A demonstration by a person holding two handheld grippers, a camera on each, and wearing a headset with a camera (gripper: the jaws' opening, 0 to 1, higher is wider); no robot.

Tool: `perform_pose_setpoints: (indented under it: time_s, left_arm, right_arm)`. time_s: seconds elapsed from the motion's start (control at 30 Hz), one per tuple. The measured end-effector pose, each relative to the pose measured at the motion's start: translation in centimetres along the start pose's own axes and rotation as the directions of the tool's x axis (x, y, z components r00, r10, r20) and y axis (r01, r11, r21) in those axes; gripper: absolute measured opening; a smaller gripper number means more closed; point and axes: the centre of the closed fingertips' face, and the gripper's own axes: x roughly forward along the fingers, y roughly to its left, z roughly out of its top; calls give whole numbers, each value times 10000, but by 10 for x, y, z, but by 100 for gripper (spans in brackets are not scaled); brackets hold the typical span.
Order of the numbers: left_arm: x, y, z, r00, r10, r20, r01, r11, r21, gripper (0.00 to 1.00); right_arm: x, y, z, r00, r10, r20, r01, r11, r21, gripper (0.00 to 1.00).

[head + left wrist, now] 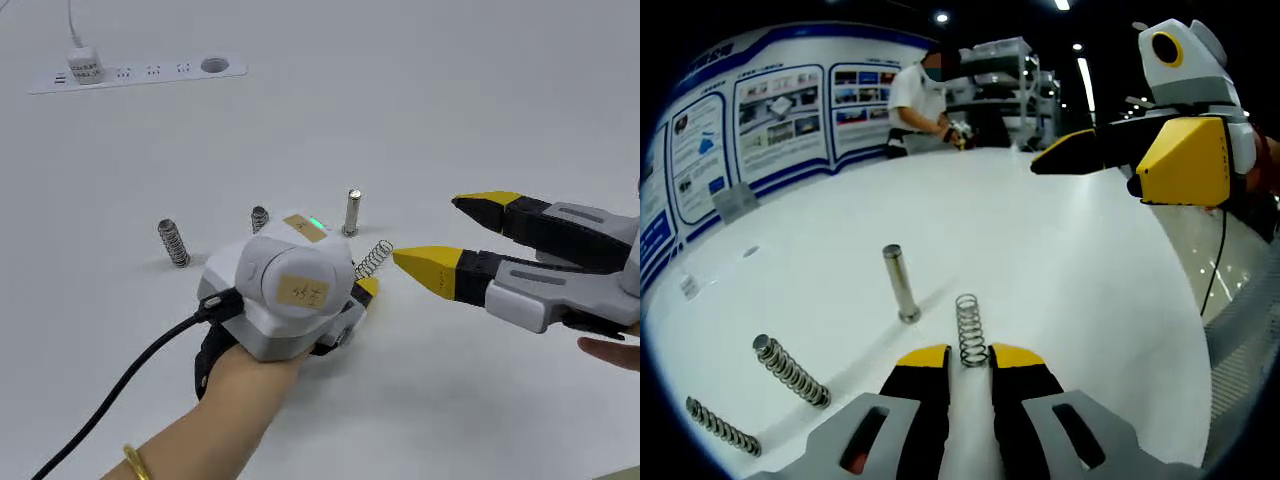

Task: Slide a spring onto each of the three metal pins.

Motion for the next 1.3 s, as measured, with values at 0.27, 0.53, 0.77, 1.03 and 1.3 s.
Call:
perform_pose_setpoints:
  time_s: [0.27,0.53,0.77,1.03,1.3]
  left_arm:
    - [0,-3,0,9999,-91,-104,92,9999,97,11]
    - [-2,-1,-2,9992,-119,-371,129,9995,280,10]
    - [-10,1,-3,9990,-102,-443,102,9999,-16,10]
    - [-27,3,12,9999,71,87,-68,9994,-344,10]
    - [-46,5,33,9943,111,1056,9,9936,-1131,10]
  right_arm:
    - [1,0,-3,10000,-20,-86,21,9999,117,51]
    - [1,-3,-7,9995,-120,-288,130,9994,334,51]
    - [0,-2,-4,9996,-83,-261,99,9980,617,51]
    - [1,0,0,9998,-54,-213,71,9967,808,51]
    - [4,5,11,10000,63,54,-69,9934,1148,50]
